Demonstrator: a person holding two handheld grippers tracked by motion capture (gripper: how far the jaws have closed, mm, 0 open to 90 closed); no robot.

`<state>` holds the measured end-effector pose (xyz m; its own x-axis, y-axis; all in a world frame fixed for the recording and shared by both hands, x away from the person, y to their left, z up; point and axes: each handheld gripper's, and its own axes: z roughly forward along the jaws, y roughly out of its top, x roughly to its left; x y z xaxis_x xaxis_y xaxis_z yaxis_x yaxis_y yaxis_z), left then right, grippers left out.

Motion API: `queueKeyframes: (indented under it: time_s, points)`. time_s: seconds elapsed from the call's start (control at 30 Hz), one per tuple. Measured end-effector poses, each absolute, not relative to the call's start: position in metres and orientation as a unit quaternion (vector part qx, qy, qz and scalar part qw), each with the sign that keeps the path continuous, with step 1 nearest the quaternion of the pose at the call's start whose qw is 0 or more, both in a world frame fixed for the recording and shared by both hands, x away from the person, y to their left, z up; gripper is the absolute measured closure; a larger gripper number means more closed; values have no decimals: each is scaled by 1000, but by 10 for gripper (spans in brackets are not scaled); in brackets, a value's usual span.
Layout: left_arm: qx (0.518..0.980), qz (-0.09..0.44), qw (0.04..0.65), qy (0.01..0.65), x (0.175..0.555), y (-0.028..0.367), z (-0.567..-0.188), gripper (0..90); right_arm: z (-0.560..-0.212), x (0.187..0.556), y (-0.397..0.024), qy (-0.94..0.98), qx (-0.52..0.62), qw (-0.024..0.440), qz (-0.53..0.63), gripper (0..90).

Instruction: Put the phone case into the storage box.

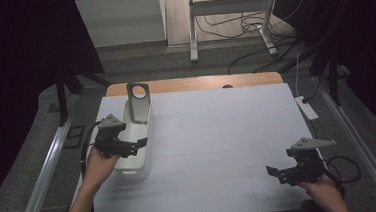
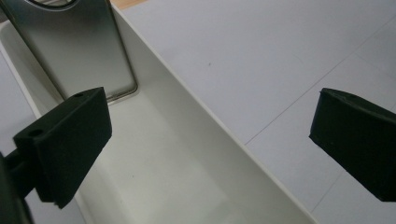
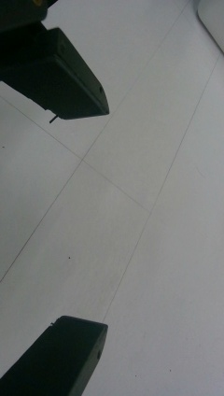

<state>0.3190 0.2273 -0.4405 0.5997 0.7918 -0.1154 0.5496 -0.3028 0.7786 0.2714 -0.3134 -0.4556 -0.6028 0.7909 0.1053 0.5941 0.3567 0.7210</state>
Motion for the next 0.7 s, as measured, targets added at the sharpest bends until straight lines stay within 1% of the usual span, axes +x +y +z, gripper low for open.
queueKeyframes:
  time_s: [0.7]
  points:
    - [794, 147, 418, 416, 294, 226, -440, 0, -456, 271, -313, 814, 425, 132, 374, 0]
